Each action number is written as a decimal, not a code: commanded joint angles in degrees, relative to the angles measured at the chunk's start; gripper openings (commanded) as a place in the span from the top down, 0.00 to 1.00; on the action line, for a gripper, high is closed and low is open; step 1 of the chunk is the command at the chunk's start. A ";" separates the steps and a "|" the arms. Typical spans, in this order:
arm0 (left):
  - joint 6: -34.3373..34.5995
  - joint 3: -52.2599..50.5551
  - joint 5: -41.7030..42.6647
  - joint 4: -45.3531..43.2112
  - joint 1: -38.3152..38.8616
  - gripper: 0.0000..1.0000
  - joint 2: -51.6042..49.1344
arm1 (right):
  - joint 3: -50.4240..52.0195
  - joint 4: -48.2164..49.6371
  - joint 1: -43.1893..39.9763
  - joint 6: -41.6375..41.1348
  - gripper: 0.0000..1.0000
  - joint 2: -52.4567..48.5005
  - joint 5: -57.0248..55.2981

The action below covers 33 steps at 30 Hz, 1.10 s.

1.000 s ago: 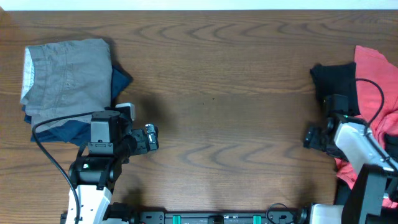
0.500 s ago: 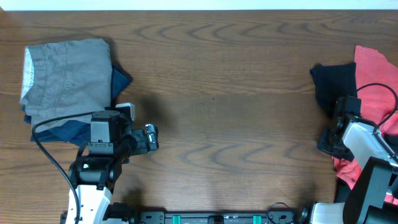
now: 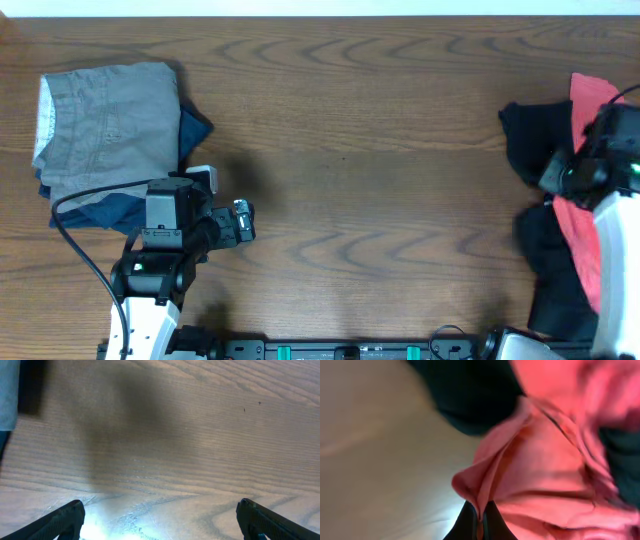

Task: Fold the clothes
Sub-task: 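Reach the right gripper into the red shirt pile and grasp it, then drag the red shirt leftward toward the table center with the right gripper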

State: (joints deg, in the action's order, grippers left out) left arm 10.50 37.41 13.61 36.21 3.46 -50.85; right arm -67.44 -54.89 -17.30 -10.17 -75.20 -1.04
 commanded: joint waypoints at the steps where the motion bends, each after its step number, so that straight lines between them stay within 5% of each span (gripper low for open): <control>1: 0.09 1.14 0.55 0.22 -0.17 0.02 0.00 | -3.41 -0.39 2.69 11.63 0.99 2.75 20.52; 8: 0.09 1.14 0.57 0.22 -0.17 0.02 0.00 | -3.98 3.91 11.67 18.58 0.99 6.54 47.65; 15: 0.09 1.14 0.55 0.24 -0.17 0.02 0.00 | -3.98 9.75 24.52 21.84 0.99 6.60 59.14; 21: 0.11 1.14 0.57 0.22 -0.17 0.02 0.00 | -3.98 22.25 32.65 17.11 0.94 6.27 52.02; 33: 1.20 1.14 0.59 -1.11 -0.17 0.02 0.00 | -3.98 32.52 46.31 11.82 0.93 -5.97 34.69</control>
State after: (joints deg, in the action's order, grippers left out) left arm 10.76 37.41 13.61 35.64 3.46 -50.85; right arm -70.46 -23.38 26.76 3.92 -77.93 37.65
